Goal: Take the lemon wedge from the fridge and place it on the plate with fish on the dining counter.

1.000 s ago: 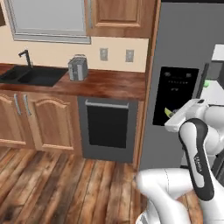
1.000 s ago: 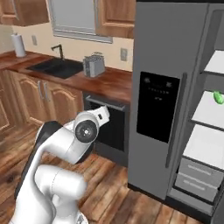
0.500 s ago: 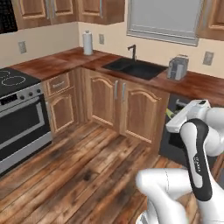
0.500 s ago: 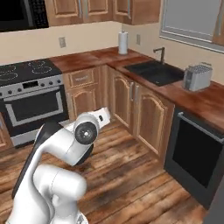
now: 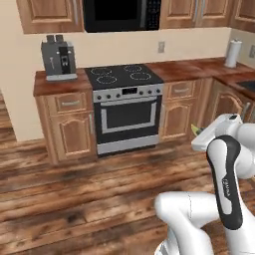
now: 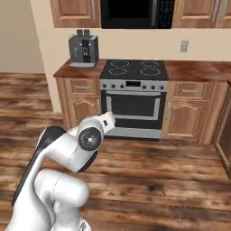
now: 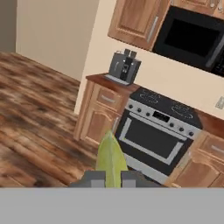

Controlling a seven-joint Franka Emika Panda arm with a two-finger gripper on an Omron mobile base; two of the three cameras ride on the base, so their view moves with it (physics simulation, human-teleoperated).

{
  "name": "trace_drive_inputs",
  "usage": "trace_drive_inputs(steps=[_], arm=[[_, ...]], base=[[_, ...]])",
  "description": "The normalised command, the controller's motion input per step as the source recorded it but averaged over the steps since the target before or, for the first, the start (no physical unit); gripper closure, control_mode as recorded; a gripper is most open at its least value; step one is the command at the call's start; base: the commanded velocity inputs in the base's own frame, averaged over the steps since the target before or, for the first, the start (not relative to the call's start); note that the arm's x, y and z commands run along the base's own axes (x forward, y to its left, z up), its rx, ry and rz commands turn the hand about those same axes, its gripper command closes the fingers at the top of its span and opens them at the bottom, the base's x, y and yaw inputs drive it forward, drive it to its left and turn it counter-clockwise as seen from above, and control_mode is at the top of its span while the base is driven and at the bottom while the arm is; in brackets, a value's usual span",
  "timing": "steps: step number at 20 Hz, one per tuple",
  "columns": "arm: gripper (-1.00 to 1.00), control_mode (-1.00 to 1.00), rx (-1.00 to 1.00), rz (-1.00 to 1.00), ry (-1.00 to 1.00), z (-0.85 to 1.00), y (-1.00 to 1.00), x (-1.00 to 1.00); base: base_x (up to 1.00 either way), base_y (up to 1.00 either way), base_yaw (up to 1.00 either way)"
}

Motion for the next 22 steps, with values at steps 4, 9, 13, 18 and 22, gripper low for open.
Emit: trace_drive_inputs(steps=[4, 9, 13, 18, 22], arm=[[1.00, 1.00, 0.00, 0.00, 0.00, 0.00, 0.00, 0.00], [1.00, 1.00, 0.00, 0.00, 0.00, 0.00, 0.00, 0.00], [1.00, 1.00, 0.00, 0.00, 0.00, 0.00, 0.00, 0.00], [1.00, 1.00, 0.00, 0.00, 0.00, 0.00, 0.00, 0.00], [1.00, 1.00, 0.00, 0.00, 0.00, 0.00, 0.00, 0.00]], base=[[0.00, 0.08, 0.97], [0.00, 0.01, 0.97], [0.04, 0.00, 0.91], [0.16, 0.00, 0.89], [0.35, 0.00, 0.85]])
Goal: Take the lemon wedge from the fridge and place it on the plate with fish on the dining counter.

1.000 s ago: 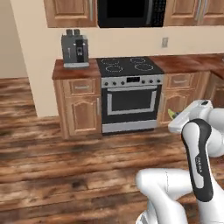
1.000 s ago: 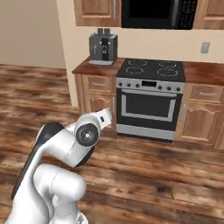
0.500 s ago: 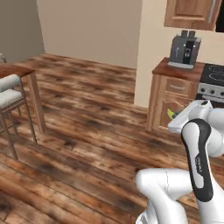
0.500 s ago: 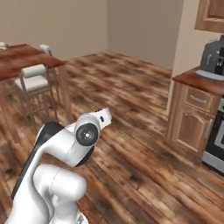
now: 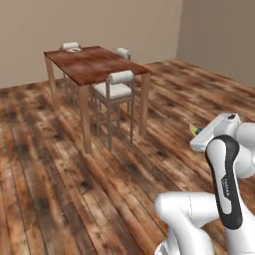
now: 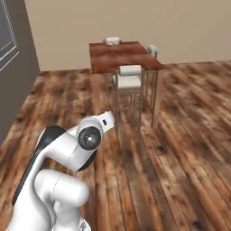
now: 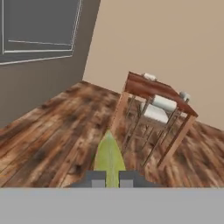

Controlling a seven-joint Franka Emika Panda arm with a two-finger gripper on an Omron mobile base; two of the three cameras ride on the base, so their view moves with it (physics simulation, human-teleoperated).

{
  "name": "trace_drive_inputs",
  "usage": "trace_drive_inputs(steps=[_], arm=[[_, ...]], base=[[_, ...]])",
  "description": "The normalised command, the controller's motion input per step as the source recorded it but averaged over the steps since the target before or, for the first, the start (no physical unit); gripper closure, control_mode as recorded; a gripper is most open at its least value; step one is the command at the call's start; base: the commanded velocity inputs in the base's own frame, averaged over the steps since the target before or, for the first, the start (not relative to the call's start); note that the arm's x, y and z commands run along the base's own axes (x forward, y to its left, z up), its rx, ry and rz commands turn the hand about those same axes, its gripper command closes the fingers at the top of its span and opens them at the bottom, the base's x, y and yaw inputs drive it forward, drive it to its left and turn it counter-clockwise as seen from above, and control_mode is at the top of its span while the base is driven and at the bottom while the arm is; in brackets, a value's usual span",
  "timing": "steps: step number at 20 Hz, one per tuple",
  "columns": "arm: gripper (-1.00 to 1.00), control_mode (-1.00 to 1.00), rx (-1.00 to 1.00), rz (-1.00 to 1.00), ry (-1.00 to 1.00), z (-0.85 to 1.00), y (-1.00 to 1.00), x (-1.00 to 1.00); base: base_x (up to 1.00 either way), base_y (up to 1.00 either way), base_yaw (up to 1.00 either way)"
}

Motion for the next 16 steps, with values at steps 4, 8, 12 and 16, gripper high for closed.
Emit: trace_drive_inputs(steps=[4, 8, 12, 16], arm=[[1.00, 1.00, 0.00, 0.00, 0.00, 0.00, 0.00, 0.00], [1.00, 1.00, 0.00, 0.00, 0.00, 0.00, 0.00, 0.00], [1.00, 1.00, 0.00, 0.00, 0.00, 0.00, 0.00, 0.00], [1.00, 1.00, 0.00, 0.00, 0.00, 0.00, 0.00, 0.00]], base=[[0.82, -0.14, 0.72], [1.00, -0.47, 0.28], [1.00, -0.21, 0.09], [1.00, -0.01, 0.14]])
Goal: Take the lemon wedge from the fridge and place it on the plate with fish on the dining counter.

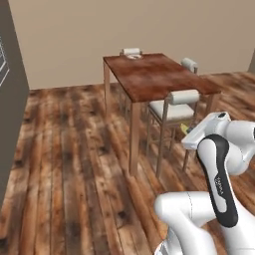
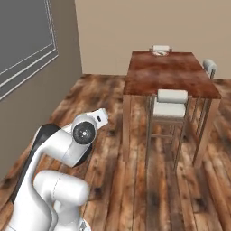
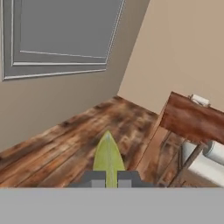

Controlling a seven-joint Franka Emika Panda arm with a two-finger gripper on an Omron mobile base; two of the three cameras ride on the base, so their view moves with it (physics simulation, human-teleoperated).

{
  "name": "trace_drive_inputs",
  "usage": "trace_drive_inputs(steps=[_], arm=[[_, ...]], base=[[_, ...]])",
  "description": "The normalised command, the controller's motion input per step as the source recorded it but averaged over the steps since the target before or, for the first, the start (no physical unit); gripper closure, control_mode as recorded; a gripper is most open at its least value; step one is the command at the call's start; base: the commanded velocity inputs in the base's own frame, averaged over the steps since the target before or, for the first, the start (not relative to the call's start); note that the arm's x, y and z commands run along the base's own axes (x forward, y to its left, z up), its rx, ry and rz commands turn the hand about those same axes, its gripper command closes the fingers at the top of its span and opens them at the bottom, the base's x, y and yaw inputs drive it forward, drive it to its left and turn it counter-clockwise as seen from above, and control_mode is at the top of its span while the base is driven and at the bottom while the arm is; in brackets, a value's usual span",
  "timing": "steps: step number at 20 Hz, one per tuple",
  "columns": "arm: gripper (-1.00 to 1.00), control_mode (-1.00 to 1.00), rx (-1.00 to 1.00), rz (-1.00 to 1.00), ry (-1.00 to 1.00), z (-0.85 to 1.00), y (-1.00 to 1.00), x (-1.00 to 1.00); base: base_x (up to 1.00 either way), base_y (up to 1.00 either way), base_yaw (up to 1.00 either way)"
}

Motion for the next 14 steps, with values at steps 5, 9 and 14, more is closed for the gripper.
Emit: trace_drive_inputs(steps=[5, 9, 14], arm=[[1.00, 1.00, 0.00, 0.00, 0.00, 0.00, 0.00, 0.00], [1.00, 1.00, 0.00, 0.00, 0.00, 0.00, 0.00, 0.00], [1.00, 1.00, 0.00, 0.00, 0.00, 0.00, 0.00, 0.00]], base=[[1.00, 0.23, 0.20], [1.00, 0.11, 0.21], [1.00, 0.02, 0.21]])
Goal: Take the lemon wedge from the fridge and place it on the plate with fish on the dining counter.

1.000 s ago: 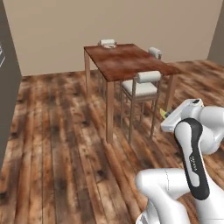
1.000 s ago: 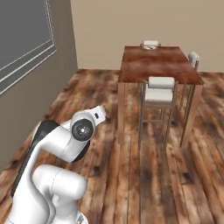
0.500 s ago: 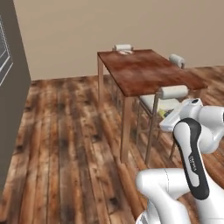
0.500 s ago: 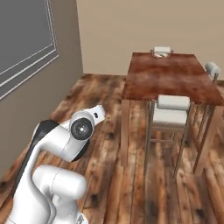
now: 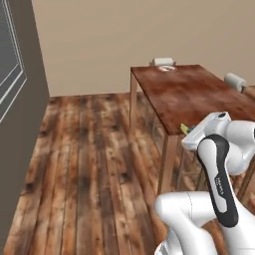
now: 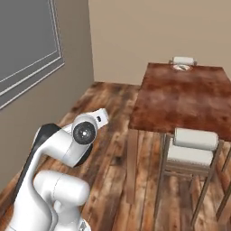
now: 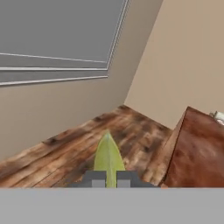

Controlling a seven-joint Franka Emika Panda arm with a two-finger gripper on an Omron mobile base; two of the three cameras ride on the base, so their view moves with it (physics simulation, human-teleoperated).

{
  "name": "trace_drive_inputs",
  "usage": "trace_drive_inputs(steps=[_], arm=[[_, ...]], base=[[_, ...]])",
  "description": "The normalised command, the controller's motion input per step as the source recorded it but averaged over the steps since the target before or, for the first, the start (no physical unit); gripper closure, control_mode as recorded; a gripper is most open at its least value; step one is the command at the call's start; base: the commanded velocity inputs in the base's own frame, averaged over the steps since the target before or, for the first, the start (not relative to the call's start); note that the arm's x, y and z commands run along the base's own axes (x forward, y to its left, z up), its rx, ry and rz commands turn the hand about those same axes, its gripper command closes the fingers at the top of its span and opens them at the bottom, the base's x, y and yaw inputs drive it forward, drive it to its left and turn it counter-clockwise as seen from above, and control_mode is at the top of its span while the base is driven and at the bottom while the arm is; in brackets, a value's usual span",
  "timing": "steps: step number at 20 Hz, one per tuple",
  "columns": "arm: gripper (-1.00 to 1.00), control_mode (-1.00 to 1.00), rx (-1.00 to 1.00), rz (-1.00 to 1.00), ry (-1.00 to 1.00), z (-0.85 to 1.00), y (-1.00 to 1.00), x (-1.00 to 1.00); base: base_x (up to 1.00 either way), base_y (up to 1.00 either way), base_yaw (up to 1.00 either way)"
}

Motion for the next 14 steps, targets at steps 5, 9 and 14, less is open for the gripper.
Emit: trace_drive_inputs(steps=[5, 9, 14], arm=[[1.00, 1.00, 0.00, 0.00, 0.00, 0.00, 0.00, 0.00], [1.00, 1.00, 0.00, 0.00, 0.00, 0.00, 0.00, 0.00], [1.00, 1.00, 0.00, 0.00, 0.00, 0.00, 0.00, 0.00]], base=[[1.00, 0.57, 0.18], [1.00, 0.81, 0.07], [1.00, 0.19, 0.00]])
